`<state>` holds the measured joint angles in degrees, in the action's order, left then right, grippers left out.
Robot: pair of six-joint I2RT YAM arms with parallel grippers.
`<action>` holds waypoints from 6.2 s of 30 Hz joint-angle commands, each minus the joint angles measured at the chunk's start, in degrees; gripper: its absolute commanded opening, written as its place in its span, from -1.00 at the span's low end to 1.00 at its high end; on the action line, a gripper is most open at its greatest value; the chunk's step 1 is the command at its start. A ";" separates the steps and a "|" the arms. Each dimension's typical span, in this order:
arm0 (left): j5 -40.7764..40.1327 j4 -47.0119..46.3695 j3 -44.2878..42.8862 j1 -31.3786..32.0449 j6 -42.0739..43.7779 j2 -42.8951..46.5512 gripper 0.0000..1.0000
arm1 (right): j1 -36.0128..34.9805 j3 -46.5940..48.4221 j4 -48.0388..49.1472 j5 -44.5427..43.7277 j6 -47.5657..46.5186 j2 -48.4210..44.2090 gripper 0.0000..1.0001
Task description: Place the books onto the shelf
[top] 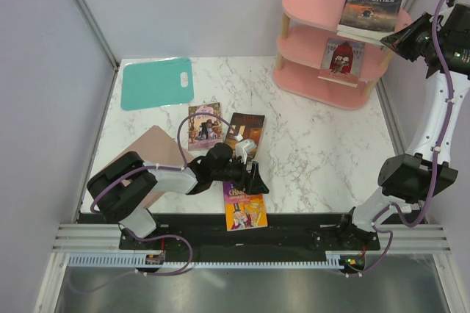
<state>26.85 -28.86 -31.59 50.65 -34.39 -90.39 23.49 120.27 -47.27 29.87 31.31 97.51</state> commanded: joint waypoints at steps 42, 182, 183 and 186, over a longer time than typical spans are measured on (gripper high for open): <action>-23.25 61.03 -1.29 -0.64 -19.13 26.73 0.46 | -49.66 -86.95 24.83 -5.08 10.51 -44.17 -0.05; 31.51 7.86 -22.55 -21.39 0.47 7.86 -0.96 | -32.10 -94.25 88.19 22.16 5.32 -30.37 0.96; 31.25 6.99 -22.29 -21.30 0.03 7.16 -0.96 | -32.10 -94.77 89.79 22.51 6.56 -30.02 0.96; 30.11 4.61 -21.84 -21.21 -0.68 5.76 -0.96 | -32.10 -95.48 96.21 24.36 11.38 -28.53 0.96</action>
<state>53.19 -17.74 -53.95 28.73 -32.58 -83.42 -9.04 25.85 36.88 51.90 36.14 67.33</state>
